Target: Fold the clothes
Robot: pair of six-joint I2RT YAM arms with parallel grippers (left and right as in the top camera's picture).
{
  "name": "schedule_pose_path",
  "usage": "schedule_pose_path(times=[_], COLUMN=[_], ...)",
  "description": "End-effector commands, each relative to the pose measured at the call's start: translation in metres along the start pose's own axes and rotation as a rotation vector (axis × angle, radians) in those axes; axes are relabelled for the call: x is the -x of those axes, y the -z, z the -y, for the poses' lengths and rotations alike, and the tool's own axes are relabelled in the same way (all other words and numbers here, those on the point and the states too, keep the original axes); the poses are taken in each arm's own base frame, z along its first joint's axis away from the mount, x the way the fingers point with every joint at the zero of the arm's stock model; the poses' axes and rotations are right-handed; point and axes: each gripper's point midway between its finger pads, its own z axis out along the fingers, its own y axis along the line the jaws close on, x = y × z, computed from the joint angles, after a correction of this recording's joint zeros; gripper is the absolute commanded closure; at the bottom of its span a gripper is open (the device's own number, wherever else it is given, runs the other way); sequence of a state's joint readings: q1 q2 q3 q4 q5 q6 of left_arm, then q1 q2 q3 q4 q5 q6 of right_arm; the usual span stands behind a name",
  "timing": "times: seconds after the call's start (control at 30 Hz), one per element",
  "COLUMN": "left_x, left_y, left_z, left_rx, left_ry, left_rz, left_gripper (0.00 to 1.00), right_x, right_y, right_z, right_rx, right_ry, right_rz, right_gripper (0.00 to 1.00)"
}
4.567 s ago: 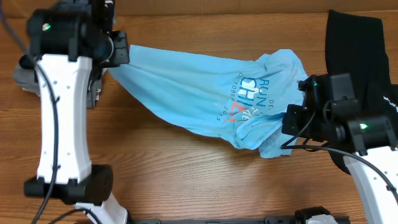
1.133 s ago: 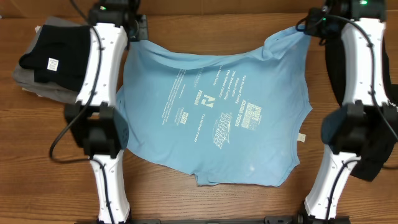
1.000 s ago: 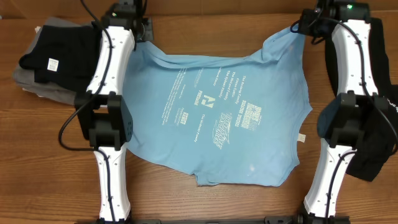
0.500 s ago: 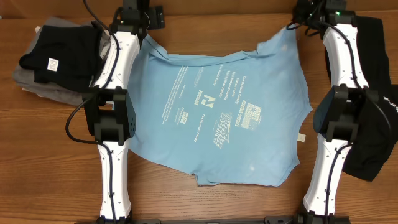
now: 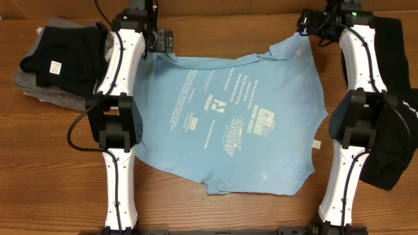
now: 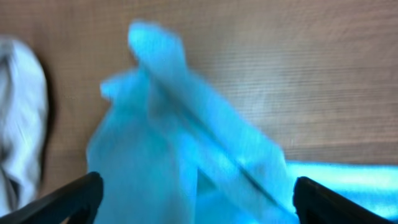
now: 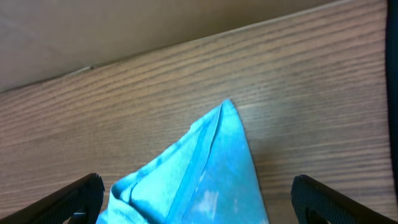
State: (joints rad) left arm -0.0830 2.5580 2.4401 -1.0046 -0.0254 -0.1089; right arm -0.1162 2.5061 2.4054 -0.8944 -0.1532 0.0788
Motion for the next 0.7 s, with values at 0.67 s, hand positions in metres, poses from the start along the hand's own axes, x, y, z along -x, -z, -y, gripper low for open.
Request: schedule_pose_path(times=[0.67], left_x=[0.004], left_y=[-0.069], left_z=[-0.052], left_rx=[0.09], left_ry=[0.353], left_rz=[0.074], left_gripper=[0.45], right_x=[-0.002], right_y=[0.004], right_z=[-0.008], right_rx=[0.031], right_ry=[-0.026], right_rz=[-0.017], right_gripper=[0.0])
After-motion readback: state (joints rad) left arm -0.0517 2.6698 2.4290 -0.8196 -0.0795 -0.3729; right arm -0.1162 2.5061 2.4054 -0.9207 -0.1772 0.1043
